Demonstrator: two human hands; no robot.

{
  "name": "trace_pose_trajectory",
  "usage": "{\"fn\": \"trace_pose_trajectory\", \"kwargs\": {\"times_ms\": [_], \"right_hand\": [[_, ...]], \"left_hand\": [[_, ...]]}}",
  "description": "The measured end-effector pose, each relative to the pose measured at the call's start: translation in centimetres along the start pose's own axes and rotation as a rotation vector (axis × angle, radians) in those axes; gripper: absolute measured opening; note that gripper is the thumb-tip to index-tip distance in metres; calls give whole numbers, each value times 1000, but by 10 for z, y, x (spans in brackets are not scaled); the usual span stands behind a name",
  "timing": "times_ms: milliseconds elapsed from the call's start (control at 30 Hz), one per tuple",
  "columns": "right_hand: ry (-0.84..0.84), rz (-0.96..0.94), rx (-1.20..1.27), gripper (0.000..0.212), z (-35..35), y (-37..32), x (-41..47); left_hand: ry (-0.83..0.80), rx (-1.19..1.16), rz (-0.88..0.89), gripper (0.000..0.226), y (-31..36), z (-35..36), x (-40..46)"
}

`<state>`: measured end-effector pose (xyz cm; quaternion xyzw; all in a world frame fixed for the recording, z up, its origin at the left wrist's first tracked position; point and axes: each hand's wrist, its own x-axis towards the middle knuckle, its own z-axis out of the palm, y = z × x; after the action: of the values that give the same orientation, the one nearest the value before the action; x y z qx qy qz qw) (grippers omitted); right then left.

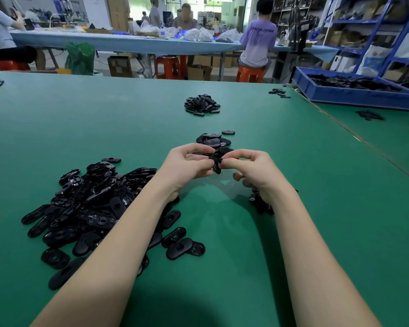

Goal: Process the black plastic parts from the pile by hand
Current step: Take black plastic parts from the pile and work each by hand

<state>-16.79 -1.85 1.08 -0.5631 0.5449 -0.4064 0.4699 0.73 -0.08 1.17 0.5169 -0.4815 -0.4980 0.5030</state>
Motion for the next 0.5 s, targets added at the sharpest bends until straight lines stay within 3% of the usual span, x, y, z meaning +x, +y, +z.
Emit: {"fn": "trace_pose_trajectory", "kwargs": {"times_ms": [500], "right_hand": [[20,122,40,8,-4,0,4]], "left_hand": [[-21,103,126,28,-2,2,0]]}}
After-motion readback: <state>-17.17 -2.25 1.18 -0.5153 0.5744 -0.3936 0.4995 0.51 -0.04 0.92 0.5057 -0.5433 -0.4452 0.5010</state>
